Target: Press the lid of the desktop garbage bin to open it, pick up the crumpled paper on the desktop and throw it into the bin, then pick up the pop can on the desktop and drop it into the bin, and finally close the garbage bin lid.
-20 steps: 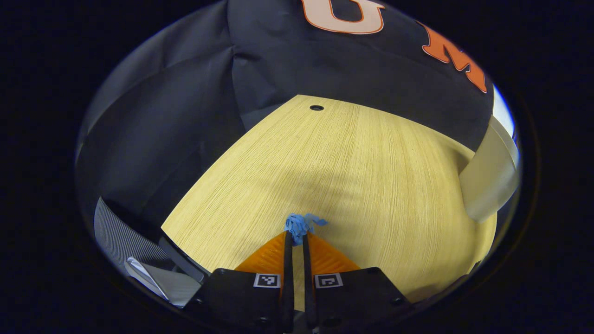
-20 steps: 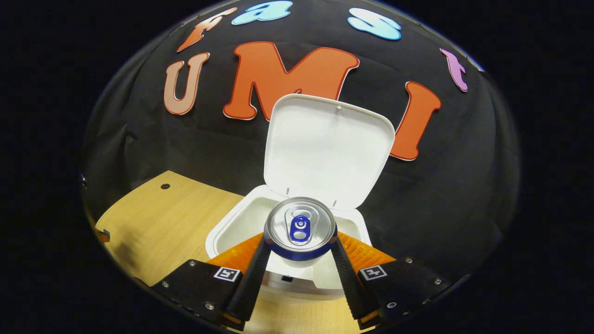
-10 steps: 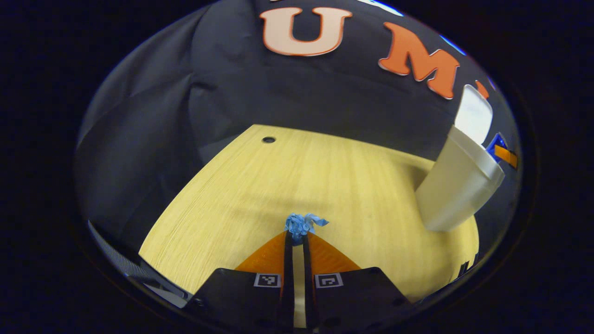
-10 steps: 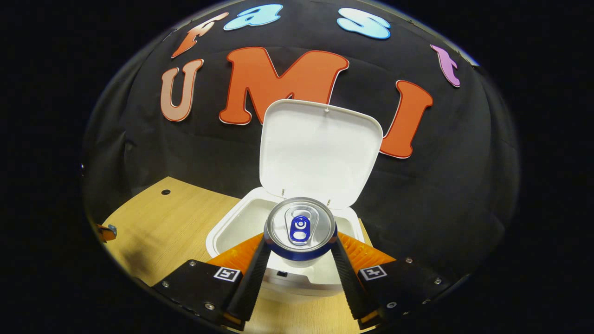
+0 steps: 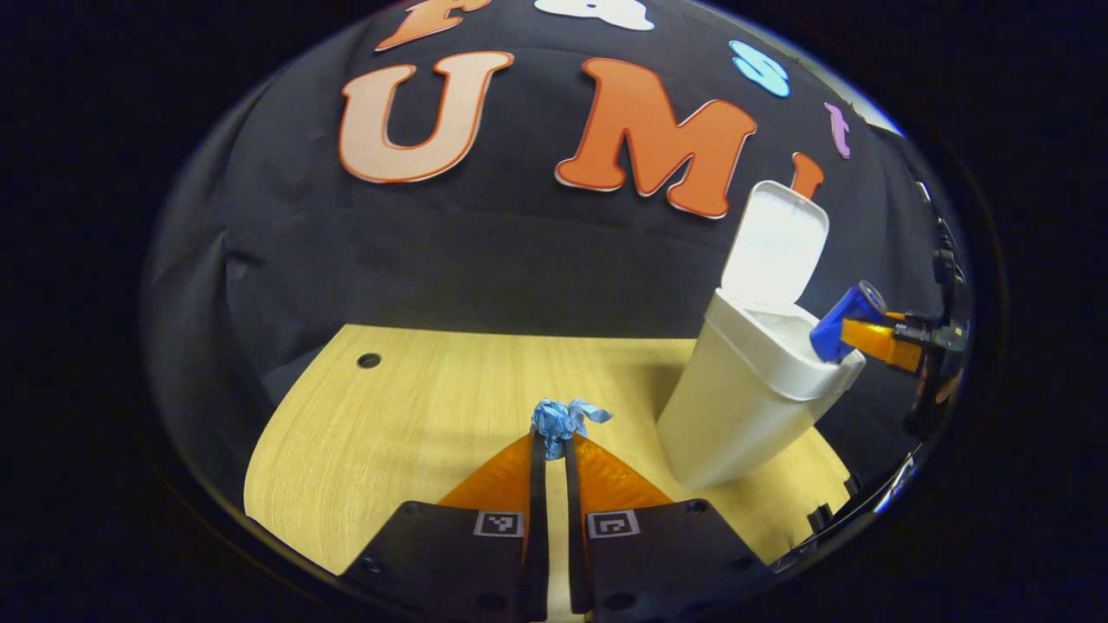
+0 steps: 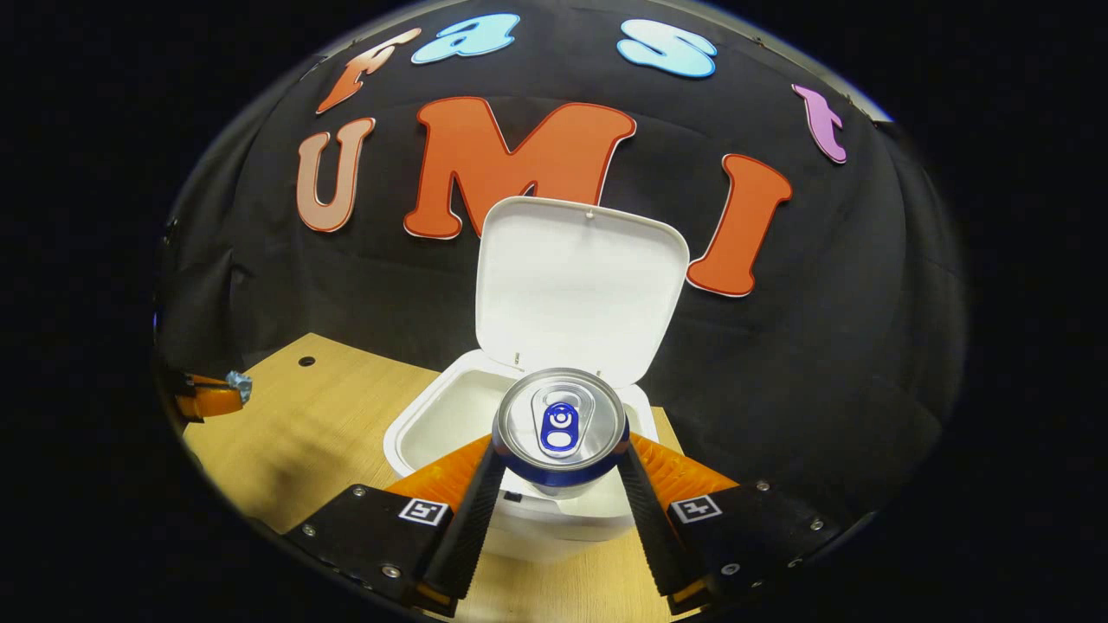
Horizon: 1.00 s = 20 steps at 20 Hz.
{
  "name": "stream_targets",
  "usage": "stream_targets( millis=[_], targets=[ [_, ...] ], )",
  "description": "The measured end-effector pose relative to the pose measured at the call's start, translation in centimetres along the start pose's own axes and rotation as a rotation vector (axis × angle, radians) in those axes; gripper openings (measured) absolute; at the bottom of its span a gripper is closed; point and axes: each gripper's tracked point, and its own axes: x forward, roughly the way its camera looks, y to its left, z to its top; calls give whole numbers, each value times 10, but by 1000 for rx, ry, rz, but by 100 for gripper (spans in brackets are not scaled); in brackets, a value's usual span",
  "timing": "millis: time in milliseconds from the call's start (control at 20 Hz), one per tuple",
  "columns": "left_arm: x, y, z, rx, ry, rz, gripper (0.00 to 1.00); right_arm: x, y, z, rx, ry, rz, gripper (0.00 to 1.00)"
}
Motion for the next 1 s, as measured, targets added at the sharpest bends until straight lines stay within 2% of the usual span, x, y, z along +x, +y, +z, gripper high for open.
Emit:
stream_targets(
  millis=[200,450,800,1000],
  targets=[
    [16,-48,40,38,-66,-102,13,-7,-6,0,8,-4,-10,78],
    [40,-103,68,82,-115,-211,14,-17,-15,3,17,-17,-28,78],
    [67,-189,87,122,-137,-374,13,-24,-31,4,34,-28,-61,78],
    [84,-227,84,139,-118,-439,13,-27,-40,7,47,-35,-78,78]
  ],
)
